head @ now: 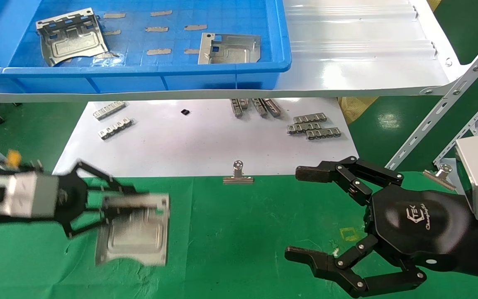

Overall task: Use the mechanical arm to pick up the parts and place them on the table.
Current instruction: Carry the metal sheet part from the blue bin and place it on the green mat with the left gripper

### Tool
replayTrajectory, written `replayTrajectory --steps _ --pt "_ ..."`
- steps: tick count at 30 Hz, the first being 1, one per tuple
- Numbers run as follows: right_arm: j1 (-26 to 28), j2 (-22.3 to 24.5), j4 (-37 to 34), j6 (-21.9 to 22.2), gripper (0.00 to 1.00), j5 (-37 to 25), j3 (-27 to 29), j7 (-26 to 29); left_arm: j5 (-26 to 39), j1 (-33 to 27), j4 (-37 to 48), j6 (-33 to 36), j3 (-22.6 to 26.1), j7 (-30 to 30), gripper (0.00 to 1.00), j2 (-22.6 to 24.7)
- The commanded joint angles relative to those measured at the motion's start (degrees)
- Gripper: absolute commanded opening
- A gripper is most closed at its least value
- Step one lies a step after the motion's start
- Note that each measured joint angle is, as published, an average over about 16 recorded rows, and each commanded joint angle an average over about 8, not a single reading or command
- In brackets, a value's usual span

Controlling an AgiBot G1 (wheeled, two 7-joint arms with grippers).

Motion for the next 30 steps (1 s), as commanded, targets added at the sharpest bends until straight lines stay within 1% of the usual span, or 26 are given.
replayTrajectory --steps 1,6,12,13,14,20,21,22,30 --pt "0.0 0.0 0.0 0.0 1.0 0.0 0.0 0.0 1.48 1.08 1.56 0.22 1.7 4.2 0.0 0.53" --pt "0.0 0.0 0.0 0.0 1.0 0.0 0.0 0.0 3.02 1.91 6.15 -1.08 3.82 8.42 0.0 1.25" --pt "0.0 0.0 0.0 0.0 1.0 0.0 0.0 0.0 4.41 1.72 12.85 -2.12 4.76 10.94 0.0 2.79" --pt "0.0 0.0 0.0 0.0 1.0 0.0 0.0 0.0 4.56 1.63 13.92 -2.17 4.86 11.28 0.03 3.09" --pt "0.0 0.0 0.0 0.0 1.0 0.0 0.0 0.0 4.73 1.54 14.89 -2.23 4.97 11.65 0.12 3.37" --pt "0.0 0.0 0.0 0.0 1.0 0.0 0.0 0.0 5.83 0.78 19.57 -2.74 5.57 14.51 0.87 5.13" --pt "0.0 0.0 0.0 0.0 1.0 0.0 0.0 0.0 5.99 0.58 20.2 -2.87 5.64 14.96 0.96 5.41" --pt "0.0 0.0 0.0 0.0 1.0 0.0 0.0 0.0 6.15 0.38 20.8 -2.98 5.72 15.38 1.0 5.7" --pt "0.0 0.0 0.0 0.0 1.0 0.0 0.0 0.0 7.24 -1.37 24.47 -2.89 6.28 17.99 1.0 7.56"
